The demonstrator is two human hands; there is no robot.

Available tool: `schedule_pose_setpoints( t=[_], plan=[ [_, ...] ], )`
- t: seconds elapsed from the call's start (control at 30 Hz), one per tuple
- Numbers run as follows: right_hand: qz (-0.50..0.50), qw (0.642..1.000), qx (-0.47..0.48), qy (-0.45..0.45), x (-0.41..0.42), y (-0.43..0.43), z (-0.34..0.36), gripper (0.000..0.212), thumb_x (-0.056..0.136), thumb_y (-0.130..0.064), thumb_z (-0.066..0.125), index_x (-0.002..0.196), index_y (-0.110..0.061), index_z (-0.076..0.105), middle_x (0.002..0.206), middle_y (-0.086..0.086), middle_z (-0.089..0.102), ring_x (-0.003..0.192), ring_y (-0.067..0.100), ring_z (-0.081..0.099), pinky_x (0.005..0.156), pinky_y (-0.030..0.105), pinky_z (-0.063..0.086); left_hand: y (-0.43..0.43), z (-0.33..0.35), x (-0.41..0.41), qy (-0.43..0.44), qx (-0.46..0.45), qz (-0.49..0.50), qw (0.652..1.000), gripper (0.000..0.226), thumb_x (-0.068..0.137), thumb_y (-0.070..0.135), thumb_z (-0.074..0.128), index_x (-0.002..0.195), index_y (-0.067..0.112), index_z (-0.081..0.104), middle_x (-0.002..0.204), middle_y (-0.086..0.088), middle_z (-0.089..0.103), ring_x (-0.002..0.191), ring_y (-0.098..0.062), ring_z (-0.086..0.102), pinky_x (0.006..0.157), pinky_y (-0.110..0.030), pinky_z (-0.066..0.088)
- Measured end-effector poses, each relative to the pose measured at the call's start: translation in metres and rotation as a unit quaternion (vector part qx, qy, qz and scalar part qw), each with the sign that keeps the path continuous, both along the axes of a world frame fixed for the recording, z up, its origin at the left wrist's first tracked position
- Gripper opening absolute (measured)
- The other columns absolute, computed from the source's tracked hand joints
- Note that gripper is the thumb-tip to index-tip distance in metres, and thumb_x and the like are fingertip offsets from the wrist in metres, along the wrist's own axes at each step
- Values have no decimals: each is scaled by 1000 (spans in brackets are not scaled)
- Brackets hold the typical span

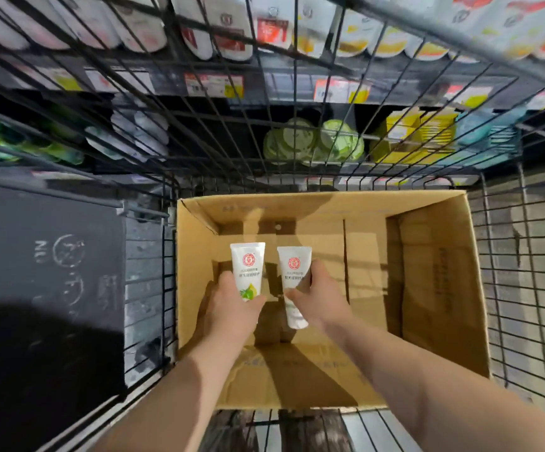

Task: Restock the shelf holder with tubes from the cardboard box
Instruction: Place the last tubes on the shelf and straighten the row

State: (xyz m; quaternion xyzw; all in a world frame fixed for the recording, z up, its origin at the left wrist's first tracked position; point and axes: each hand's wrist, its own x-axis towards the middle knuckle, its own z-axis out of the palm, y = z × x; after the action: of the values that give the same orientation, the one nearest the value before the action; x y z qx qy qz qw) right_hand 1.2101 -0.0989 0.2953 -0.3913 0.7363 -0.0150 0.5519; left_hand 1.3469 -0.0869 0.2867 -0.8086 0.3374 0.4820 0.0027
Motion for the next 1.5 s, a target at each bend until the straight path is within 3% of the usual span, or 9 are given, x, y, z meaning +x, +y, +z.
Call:
schedule_pose_setpoints(
  t=[0.3, 0.47, 0.6, 0.83, 0.97, 1.17, 1.3, 1.43, 1.5],
  plan=[
    [60, 995, -82, -17, -1, -17, 139, 44, 91, -19, 61, 129, -18, 40, 130, 3, 57, 115, 21, 57, 86, 33, 49, 2, 142, 10, 39, -114, 52, 991, 46, 82, 24, 70, 118, 13, 43, 121, -8, 58, 89, -17, 51, 64, -28, 45],
    [141, 974, -174, -33, 14, -29, 225, 38, 89, -22, 63, 120, -16, 42, 120, 4, 58, 98, 18, 56, 76, 30, 46, 16, 230, 21, 31, -212, 132, 968, 39, 81, 21, 71, 108, 13, 44, 117, -10, 61, 98, -26, 59, 68, -32, 49],
    [198, 952, -223, -65, 40, -29, 288, 31, 87, -22, 64, 108, -14, 43, 107, 7, 59, 95, 24, 59, 82, 43, 54, 40, 291, 41, -4, -261, 175, 949, 39, 79, 29, 72, 103, 18, 44, 103, -4, 62, 87, -22, 61, 74, -42, 54],
    [308, 884, -319, -149, 122, -11, 396, 38, 85, -25, 65, 114, -9, 47, 112, 11, 61, 100, 25, 61, 84, 42, 52, 91, 390, 103, -57, -364, 250, 895, 34, 81, 27, 70, 103, 24, 44, 94, 7, 58, 75, -9, 55, 54, -15, 37],
    [337, 844, -366, -200, 175, 18, 441, 28, 83, -23, 68, 102, -17, 48, 94, 2, 61, 82, 15, 58, 66, 23, 44, 126, 431, 149, -89, -420, 289, 856, 39, 77, 24, 74, 106, 17, 49, 91, 1, 59, 87, -20, 57, 62, -21, 41],
    [385, 809, -387, -217, 276, 93, 482, 28, 84, -30, 67, 99, -14, 49, 89, 1, 60, 81, 18, 58, 73, 34, 48, 212, 473, 236, -101, -491, 315, 806, 41, 79, 13, 73, 112, 13, 48, 94, 1, 56, 86, -15, 54, 55, -7, 38],
    [374, 797, -387, -272, 361, 167, 501, 25, 85, -22, 68, 102, -20, 50, 95, -5, 61, 83, 11, 59, 73, 28, 47, 296, 488, 316, -136, -484, 338, 796, 41, 77, 20, 73, 110, 16, 49, 96, -4, 60, 90, -26, 59, 69, -28, 43],
    [384, 784, -394, -285, 446, 242, 516, 29, 81, -19, 70, 100, -5, 53, 96, 10, 65, 92, 30, 62, 81, 46, 53, 379, 506, 392, -164, -483, 357, 782, 48, 64, 39, 71, 101, 17, 49, 91, -7, 65, 90, -33, 62, 74, -41, 52],
    [387, 780, -387, -304, 480, 272, 523, 25, 82, -17, 70, 98, -7, 54, 97, 10, 66, 90, 28, 62, 81, 42, 52, 411, 514, 423, -176, -488, 367, 772, 49, 61, 43, 66, 101, 21, 48, 98, -6, 66, 93, -28, 62, 80, -41, 52]
  ],
)
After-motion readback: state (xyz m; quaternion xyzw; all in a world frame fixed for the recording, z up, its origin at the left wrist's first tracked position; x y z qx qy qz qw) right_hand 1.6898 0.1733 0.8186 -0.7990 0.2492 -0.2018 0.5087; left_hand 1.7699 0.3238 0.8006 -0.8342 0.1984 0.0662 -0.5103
